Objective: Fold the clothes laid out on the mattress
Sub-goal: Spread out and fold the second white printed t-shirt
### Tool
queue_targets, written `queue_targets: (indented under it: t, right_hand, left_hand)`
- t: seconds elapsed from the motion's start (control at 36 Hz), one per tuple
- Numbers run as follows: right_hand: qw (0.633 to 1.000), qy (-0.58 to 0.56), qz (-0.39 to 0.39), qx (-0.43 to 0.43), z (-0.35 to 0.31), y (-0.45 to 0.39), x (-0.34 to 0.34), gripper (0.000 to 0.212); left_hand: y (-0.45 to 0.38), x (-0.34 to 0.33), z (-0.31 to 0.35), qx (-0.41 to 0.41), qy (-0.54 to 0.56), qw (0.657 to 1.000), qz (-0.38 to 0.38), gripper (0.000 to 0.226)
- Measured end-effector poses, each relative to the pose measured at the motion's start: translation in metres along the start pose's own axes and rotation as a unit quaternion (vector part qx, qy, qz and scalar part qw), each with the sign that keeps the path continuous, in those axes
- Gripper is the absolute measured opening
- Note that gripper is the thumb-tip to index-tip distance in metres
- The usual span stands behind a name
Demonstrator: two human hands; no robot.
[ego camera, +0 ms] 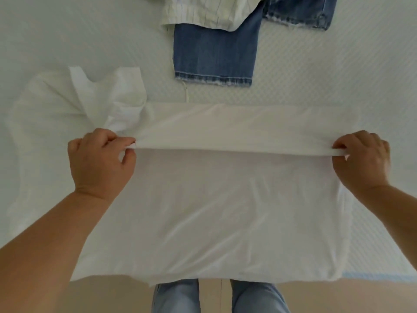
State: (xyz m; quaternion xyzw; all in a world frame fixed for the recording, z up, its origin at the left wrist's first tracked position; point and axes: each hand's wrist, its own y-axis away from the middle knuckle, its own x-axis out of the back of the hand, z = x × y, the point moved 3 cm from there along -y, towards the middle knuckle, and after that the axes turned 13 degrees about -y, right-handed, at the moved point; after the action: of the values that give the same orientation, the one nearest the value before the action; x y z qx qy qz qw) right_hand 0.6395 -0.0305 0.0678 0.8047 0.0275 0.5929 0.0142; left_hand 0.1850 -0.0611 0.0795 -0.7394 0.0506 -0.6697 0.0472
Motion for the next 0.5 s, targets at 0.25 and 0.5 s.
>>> queue_targets:
  t: [0.25,0.5]
  right_hand:
    - [0.984,0.047,-0.158,-0.065,-0.001,0.011,-0.018,0.024]
    - [0.969,-0.038,-0.241,-0.044,-0.083,0.021,-0.006,0.048]
  left_hand:
    - [0.031,-0.016,0.017,0.017,-0.018,0.979,-0.203,0.028]
    - [0.031,0.03,0.027,0.056,0.084,0.981,-0.168,0.029]
